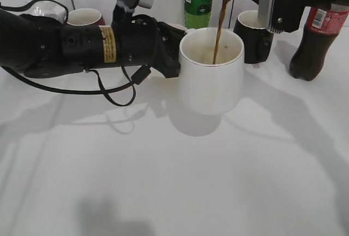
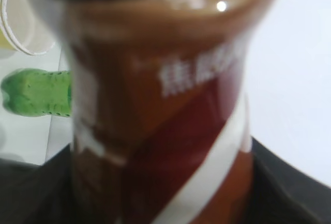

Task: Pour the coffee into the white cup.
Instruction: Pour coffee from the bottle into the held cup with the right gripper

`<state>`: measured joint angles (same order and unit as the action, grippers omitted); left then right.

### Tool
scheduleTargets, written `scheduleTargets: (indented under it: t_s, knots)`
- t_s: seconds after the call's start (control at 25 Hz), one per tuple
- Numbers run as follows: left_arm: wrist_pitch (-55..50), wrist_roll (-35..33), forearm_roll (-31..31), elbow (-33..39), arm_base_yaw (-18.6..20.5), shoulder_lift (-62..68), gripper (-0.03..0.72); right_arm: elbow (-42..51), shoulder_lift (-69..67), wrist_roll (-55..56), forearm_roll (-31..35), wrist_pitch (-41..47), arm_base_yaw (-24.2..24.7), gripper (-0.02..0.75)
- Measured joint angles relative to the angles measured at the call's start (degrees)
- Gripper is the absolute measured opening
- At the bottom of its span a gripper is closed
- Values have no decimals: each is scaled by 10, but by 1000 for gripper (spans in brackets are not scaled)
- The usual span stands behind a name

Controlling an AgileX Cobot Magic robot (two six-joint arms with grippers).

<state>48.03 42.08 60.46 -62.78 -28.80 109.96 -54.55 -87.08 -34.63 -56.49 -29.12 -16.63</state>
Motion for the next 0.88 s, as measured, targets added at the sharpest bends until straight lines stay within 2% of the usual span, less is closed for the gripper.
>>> scheduleTargets:
  t_s: [0.6, 0.88]
  knots:
    - [0, 0, 2, 0, 0, 0, 45, 0, 0, -34, 0, 0, 0, 527]
    - [0, 0, 47, 0, 0, 0, 45, 0, 0, -52, 0, -1, 0, 527]
